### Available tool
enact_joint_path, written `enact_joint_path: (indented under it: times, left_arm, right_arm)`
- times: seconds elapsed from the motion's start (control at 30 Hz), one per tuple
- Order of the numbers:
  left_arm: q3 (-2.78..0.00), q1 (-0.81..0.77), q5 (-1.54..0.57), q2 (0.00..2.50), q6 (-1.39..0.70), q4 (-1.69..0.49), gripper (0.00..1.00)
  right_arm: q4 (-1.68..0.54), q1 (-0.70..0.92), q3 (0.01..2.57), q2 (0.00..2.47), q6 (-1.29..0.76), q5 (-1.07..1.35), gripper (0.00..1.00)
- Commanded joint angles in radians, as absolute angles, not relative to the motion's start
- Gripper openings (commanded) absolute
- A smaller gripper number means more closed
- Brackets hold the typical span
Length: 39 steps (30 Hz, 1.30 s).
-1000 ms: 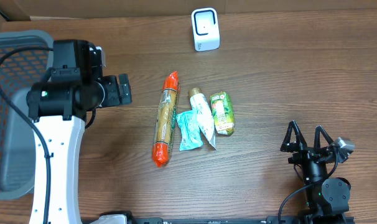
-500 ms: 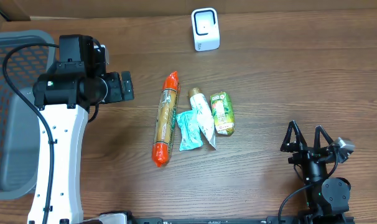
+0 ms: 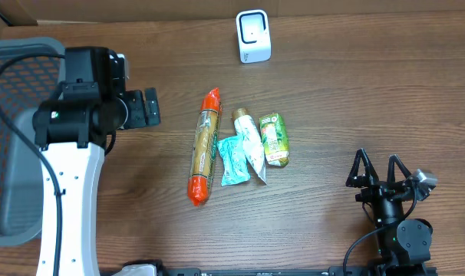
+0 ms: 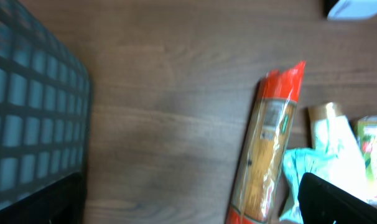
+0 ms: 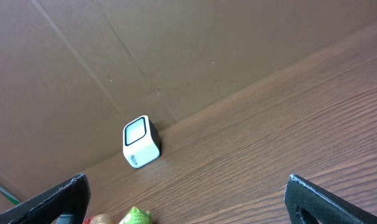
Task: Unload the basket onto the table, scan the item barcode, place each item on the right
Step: 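Withdraw the left gripper to the table's left edge and hold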
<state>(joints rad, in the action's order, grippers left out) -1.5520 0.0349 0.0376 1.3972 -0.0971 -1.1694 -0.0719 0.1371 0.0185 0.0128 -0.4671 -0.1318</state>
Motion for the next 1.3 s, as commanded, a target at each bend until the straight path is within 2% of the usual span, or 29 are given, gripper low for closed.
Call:
enact_joint_path:
  times: [0.0, 1.27]
  left_arm:
    - [-1.587, 0.041, 0.063, 1.345, -0.066, -1.154, 1.0]
    - [-1.586, 0.039, 0.062, 1.369, -0.066, -1.171, 1.0]
  right_arm:
    - [-0.067, 0.133, 0.008, 0.003, -0.466, -0.138, 1.0]
    - [-0.067, 0.133, 0.008, 0.003, -0.466, -0.138, 1.0]
